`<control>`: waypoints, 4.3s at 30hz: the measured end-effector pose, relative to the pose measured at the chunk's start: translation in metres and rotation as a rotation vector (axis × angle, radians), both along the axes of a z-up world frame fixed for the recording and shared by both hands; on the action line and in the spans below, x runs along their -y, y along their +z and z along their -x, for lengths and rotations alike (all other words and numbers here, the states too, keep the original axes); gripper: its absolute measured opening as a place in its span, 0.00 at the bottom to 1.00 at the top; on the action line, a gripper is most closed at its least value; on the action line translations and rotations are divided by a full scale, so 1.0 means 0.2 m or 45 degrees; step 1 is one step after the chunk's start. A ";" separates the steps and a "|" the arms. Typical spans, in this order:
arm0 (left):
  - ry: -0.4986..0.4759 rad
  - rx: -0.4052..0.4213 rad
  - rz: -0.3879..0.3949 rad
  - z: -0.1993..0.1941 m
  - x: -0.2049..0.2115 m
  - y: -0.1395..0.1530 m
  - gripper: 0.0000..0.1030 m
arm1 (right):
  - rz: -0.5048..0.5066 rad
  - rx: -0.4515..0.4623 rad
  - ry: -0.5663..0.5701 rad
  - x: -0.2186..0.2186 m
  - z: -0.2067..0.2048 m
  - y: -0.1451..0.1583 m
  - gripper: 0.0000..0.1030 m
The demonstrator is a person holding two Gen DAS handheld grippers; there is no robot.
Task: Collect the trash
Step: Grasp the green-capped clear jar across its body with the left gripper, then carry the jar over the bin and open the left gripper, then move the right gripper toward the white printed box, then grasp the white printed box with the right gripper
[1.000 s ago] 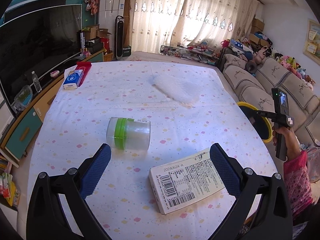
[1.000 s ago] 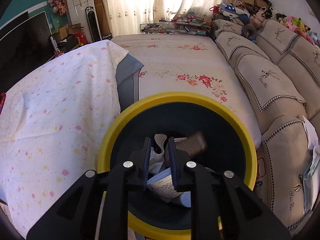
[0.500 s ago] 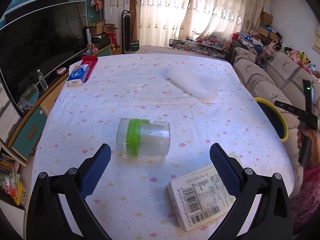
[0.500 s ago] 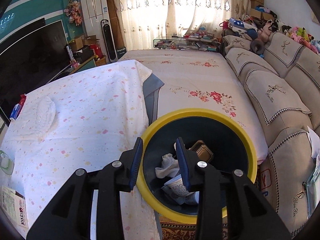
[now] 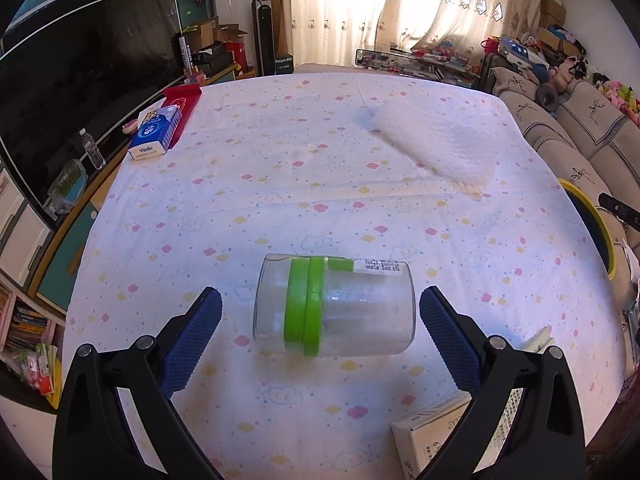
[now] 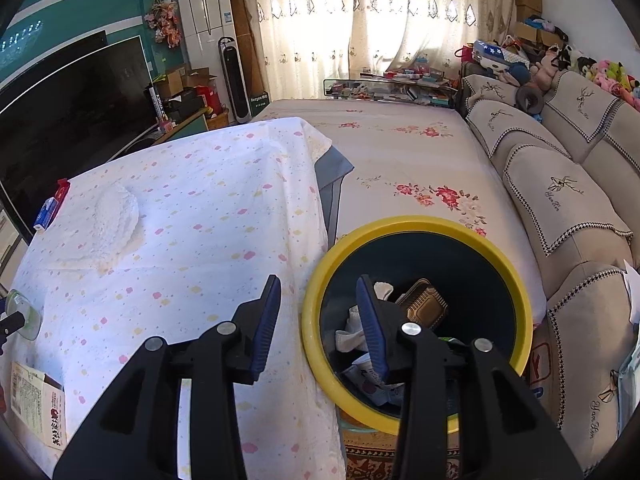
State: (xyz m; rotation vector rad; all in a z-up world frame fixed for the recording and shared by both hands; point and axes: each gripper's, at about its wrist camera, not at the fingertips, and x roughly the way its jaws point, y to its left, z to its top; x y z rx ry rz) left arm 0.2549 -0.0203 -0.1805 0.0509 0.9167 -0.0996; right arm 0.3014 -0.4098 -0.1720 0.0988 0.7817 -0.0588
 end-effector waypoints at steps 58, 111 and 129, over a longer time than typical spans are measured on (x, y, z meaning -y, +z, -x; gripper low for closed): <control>-0.859 -0.151 -0.041 -0.50 2.45 -0.08 0.80 | -0.110 0.047 -0.390 0.64 0.75 -0.14 0.46; 0.272 0.151 0.276 0.58 -0.43 0.39 0.94 | 0.256 0.087 0.614 -1.41 0.43 -0.08 0.60; 0.206 0.130 0.281 0.50 -0.32 0.37 0.94 | -0.109 -0.184 0.757 -1.14 0.23 -0.08 0.80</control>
